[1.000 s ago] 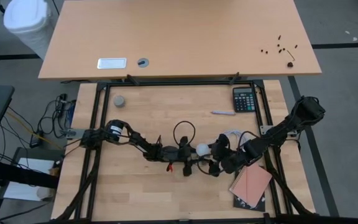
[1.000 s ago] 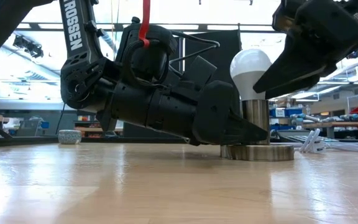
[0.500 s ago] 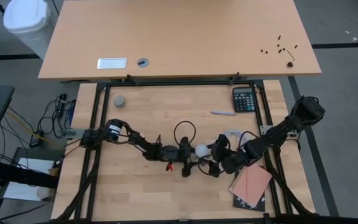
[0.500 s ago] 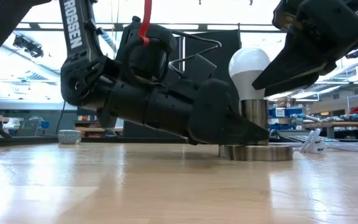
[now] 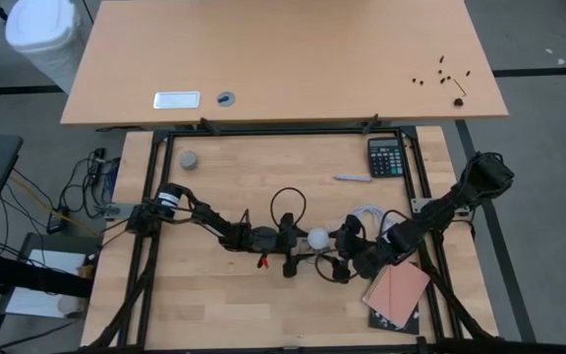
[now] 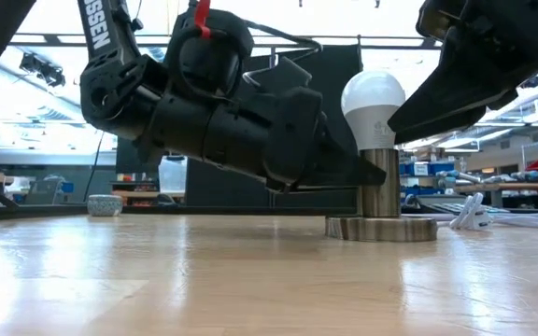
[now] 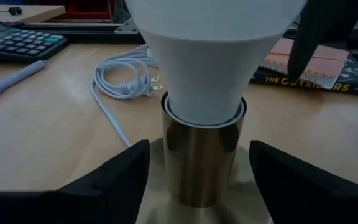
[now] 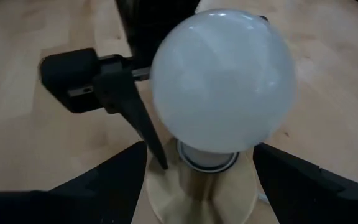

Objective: Screw lightbulb
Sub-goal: Remove the lightbulb from the bronze lamp socket

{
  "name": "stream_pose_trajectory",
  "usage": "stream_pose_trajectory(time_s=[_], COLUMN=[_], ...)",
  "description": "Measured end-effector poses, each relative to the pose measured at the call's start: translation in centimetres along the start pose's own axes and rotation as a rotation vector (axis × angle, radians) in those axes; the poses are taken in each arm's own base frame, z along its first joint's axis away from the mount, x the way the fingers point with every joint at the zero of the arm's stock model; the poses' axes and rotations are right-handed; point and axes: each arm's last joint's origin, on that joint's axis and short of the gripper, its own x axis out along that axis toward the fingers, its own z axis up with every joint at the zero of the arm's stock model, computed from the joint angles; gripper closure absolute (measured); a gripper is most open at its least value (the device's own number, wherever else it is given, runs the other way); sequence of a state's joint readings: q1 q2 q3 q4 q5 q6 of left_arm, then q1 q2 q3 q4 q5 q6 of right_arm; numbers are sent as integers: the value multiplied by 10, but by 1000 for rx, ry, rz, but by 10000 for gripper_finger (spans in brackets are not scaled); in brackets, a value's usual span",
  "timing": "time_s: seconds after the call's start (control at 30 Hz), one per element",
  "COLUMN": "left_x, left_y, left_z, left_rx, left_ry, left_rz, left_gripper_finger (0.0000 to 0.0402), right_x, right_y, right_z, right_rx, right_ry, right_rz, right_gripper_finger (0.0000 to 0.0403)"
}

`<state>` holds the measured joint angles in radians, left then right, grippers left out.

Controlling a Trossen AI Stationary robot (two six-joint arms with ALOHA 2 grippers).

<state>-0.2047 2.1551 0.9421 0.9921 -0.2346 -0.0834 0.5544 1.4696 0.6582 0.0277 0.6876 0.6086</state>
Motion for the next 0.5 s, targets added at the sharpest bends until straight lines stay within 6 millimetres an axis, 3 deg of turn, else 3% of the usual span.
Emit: stream_pose_trajectory(time_s=[0.5], left_x=[18], left_y=[-2], left_z=[-11], left_rx=[4], left_ry=[-6], left_rz=[30], left_gripper_finger=[140], right_x=[1], right_y=[0], right_z=[2], right_rx=[30], right_ry=[-12], right_rz=[4], right_gripper_finger=[99])
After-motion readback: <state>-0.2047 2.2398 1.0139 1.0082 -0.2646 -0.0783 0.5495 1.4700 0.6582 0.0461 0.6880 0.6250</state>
